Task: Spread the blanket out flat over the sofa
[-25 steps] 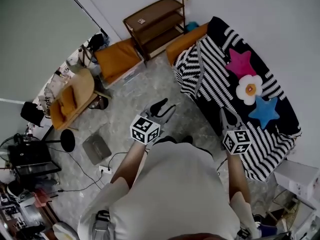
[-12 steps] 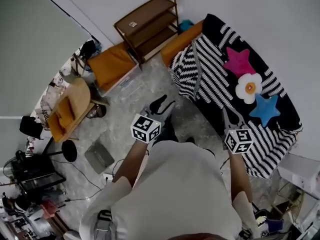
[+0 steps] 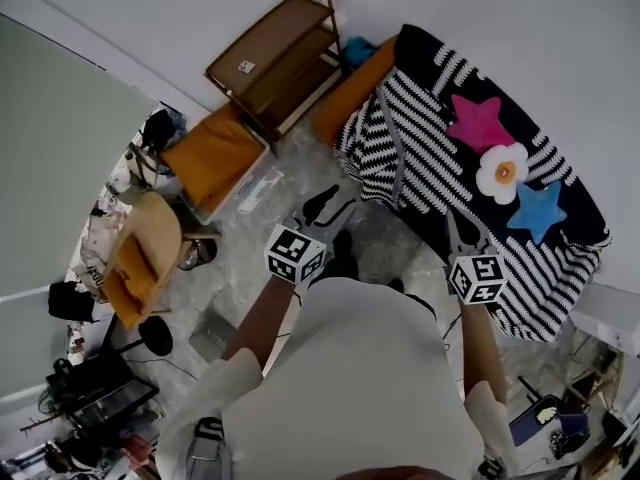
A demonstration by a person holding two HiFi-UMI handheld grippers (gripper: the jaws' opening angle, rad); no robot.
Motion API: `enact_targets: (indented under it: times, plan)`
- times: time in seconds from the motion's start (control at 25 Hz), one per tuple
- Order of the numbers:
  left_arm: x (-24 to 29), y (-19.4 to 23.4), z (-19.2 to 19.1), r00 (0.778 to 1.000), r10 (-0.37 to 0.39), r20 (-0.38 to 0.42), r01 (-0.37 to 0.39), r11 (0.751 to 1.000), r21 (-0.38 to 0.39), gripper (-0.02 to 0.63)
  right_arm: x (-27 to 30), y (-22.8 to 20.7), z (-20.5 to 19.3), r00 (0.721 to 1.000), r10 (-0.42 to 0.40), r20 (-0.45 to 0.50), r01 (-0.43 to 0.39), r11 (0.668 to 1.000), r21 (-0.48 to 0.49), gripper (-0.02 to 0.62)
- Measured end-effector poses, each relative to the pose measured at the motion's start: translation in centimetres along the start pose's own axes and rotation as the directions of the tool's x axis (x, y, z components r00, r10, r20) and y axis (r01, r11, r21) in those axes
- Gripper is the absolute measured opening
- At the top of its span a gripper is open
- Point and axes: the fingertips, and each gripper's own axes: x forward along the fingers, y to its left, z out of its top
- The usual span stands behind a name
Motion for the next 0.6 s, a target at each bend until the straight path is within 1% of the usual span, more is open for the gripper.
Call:
enact_targets:
  times: [0.28,0.6]
  plan:
    - [4.0,6.1,-0.6,0.993,-0.096,-0.068,0.097,0.995,0.017,0.175,5.3,0.0,0.9,0.997,-0.077,-0.031,0.078,0.996,0.038,0.003]
    - [8.5,9.9,-3.9,0.967,-0.201,-0.155,0.206,0.978,0.016,0.176,9.2,-0.8,-1.4,0.982,-0.163,-0.098,0.171,0.982,0.081,0.003]
